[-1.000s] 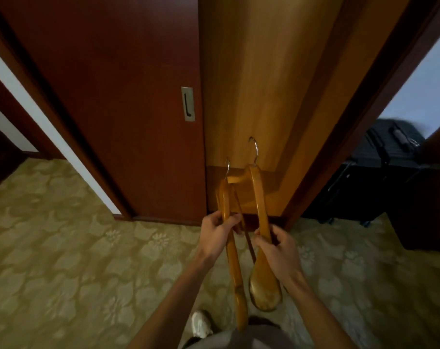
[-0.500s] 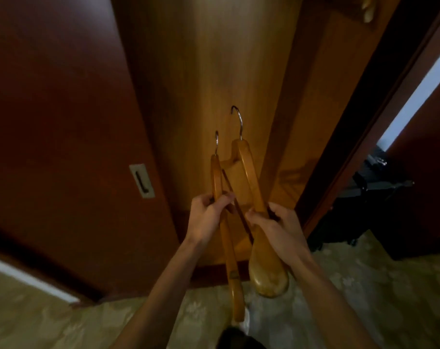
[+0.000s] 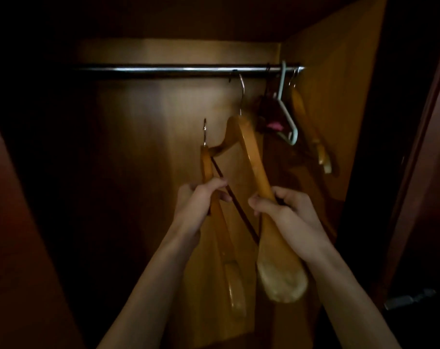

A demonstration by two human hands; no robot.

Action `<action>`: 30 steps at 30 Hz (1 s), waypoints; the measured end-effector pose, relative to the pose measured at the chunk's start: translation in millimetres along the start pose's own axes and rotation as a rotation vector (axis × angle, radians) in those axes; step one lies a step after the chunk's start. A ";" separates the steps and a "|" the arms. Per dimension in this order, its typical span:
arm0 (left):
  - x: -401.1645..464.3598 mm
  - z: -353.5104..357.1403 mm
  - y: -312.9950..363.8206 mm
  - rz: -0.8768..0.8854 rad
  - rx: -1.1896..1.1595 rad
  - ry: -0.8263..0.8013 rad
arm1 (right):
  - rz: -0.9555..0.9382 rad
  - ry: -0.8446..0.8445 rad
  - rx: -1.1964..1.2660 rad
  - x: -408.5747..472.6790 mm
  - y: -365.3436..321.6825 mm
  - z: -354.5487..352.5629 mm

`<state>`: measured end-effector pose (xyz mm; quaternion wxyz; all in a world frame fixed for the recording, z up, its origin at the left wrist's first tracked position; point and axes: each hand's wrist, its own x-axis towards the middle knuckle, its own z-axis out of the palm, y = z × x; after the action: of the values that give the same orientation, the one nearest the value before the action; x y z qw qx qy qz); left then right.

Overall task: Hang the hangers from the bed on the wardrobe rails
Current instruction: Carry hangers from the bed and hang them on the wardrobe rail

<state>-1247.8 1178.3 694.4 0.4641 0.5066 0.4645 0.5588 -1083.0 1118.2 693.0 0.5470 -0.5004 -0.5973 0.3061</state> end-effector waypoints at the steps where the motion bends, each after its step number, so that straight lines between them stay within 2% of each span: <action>1: 9.3 3.8 11.5 0.022 0.008 -0.008 | -0.016 0.017 -0.009 13.4 -6.8 -2.1; 7: 61.6 32.7 69.7 0.154 0.012 -0.084 | -0.061 0.128 -0.004 90.2 -41.8 -10.4; 13: 105.3 48.9 99.8 0.223 0.014 -0.127 | -0.040 0.204 0.043 146.8 -52.7 -1.4; 19: 142.3 50.9 101.4 0.229 0.022 -0.071 | -0.001 0.265 -0.012 169.6 -44.3 13.6; 24: 161.8 54.2 97.1 0.242 0.106 -0.090 | 0.048 0.296 -0.120 175.8 -27.3 14.5; 30: 173.4 64.1 95.1 0.244 0.072 -0.130 | 0.047 0.326 -0.057 184.1 -25.4 13.3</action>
<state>-1198.1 1339.9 815.4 0.4035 0.6108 0.3881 0.5600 -1084.2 1284.4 777.3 0.6149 -0.5727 -0.4971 0.2165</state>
